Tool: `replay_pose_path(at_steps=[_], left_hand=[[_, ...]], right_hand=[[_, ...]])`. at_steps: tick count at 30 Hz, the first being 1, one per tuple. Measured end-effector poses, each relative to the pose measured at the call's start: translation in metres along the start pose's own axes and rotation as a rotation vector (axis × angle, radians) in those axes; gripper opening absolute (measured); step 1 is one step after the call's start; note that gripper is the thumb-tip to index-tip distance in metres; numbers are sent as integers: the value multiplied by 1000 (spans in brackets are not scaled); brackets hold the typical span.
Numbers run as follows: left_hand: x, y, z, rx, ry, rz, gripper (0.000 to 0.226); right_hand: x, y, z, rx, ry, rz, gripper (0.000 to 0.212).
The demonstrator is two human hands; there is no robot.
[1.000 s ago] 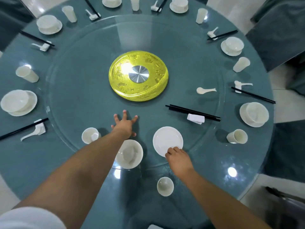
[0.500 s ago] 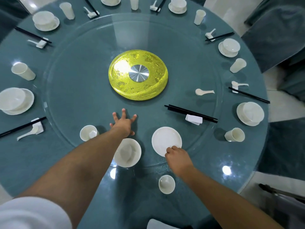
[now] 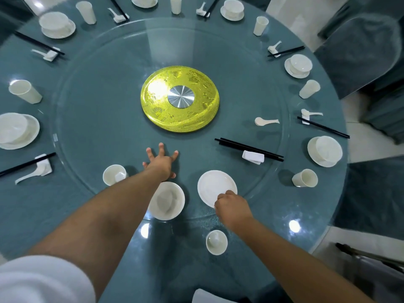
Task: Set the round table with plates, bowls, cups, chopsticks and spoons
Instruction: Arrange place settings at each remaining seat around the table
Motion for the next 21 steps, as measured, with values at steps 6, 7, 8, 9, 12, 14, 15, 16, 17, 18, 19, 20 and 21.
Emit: replay_pose_path(at_steps=[6, 7, 8, 9, 12, 14, 15, 16, 17, 18, 19, 20, 21], left_hand=[[4, -2, -3, 0, -1, -13, 93], [5, -2, -4, -1, -3, -11, 93], [5, -2, -5, -1, -3, -10, 93], [6, -2, -5, -2, -3, -11, 92], [9, -2, -7, -1, -3, -19, 92], [10, -3, -8, -3, -7, -22, 92], [11, -4, -8, -2, -6, -23, 92], [11, -4, -8, -2, -7, -25, 92], [12, -3, -9, -2, -7, -26, 92], [13, -2, -9, -3, -7, -27, 92], [14, -2, -10, -2, -8, -29, 92], [15, -3, -10, -1, -7, -29, 92], [16, -3, -11, 0, -6, -29, 91]], right_hand=[[11, -5, 2, 32, 18, 67, 21], [13, -4, 2, 19, 28, 87, 22], [14, -3, 1, 10, 39, 104, 22], [15, -2, 1, 6, 47, 116, 22], [14, -2, 2, 14, 58, 140, 24], [13, -4, 3, 26, 70, 170, 25], [12, -6, 4, 37, 74, 180, 25], [11, -8, 4, 49, 77, 183, 25], [11, -9, 4, 62, 79, 183, 24], [11, -10, 4, 72, 80, 180, 24], [11, -10, 4, 82, 81, 172, 24], [12, -11, 3, 91, 83, 160, 22], [13, -12, 3, 96, 85, 144, 20]])
Point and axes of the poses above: each hand's wrist, its own z-axis towards the middle knuckle, its own y-axis out of the palm, x = y × z, the point moved 8 cm from there along z, towards the middle knuckle, and after that the axes turned 4 degrees about y, right-handed, at the moved point
